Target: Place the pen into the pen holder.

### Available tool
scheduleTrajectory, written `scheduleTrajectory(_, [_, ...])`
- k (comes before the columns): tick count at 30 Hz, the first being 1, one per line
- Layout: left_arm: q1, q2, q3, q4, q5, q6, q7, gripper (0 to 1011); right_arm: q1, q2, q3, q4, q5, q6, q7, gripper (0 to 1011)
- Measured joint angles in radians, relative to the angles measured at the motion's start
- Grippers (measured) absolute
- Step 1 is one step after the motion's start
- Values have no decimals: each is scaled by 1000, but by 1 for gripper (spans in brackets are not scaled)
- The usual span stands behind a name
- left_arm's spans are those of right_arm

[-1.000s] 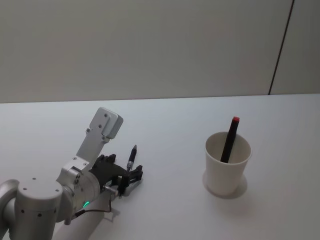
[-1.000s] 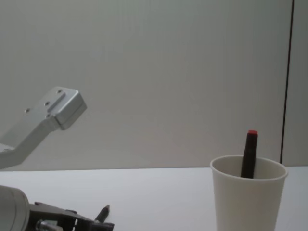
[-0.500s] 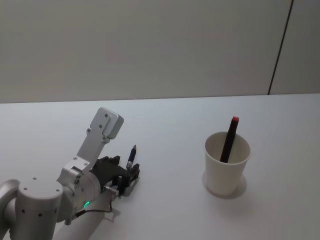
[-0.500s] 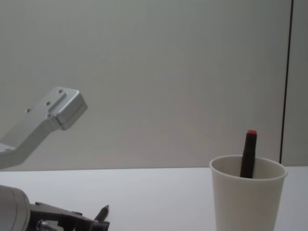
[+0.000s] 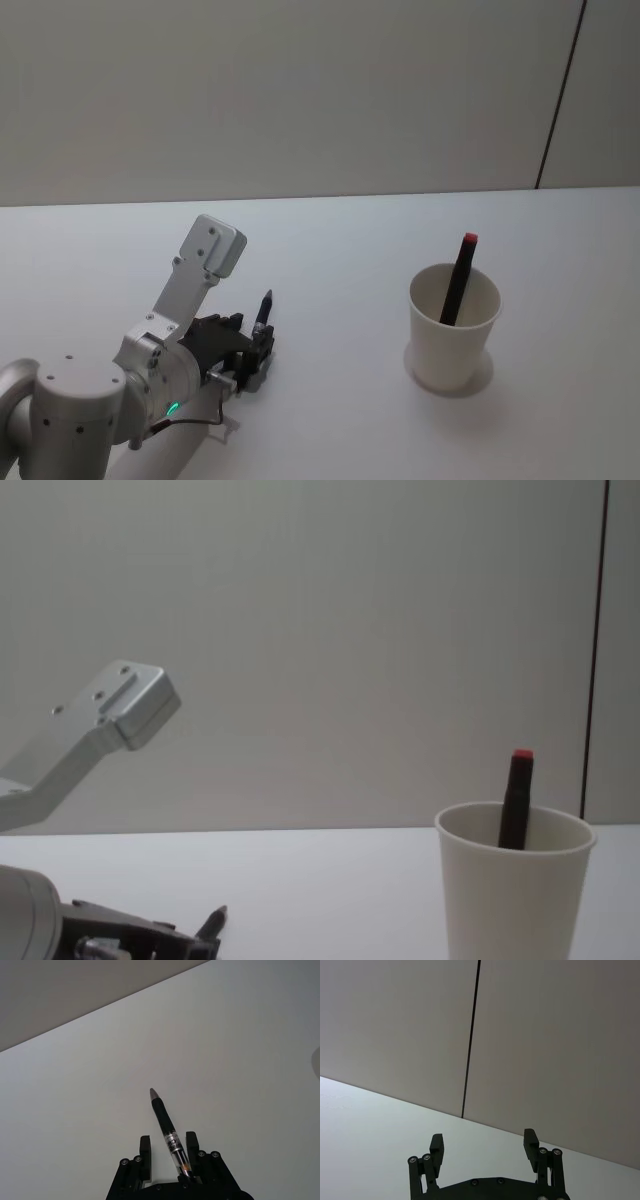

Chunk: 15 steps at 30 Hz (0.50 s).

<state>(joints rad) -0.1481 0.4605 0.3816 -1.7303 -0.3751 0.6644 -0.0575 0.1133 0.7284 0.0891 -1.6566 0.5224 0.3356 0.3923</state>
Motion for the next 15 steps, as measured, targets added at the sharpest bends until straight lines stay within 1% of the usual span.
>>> scheduleTrajectory(4, [0,0,0,0,0,0,0,405,0,0,0,0,0,0,0,1002])
scheduleTrajectory(9, [0,0,0,1,0,1,1,302,0,0,0,0,0,0,0,1002])
scheduleTrajectory(10, [0,0,0,1,0,1,1,302,0,0,0,0,0,0,0,1002])
scheduleTrajectory(14, [0,0,0,1,0,1,1,208,0,0,0,0,0,0,0,1002])
scheduleTrajectory(15, [0,0,0,1,0,2,1,156,0,0,0,0,0,0,0,1002])
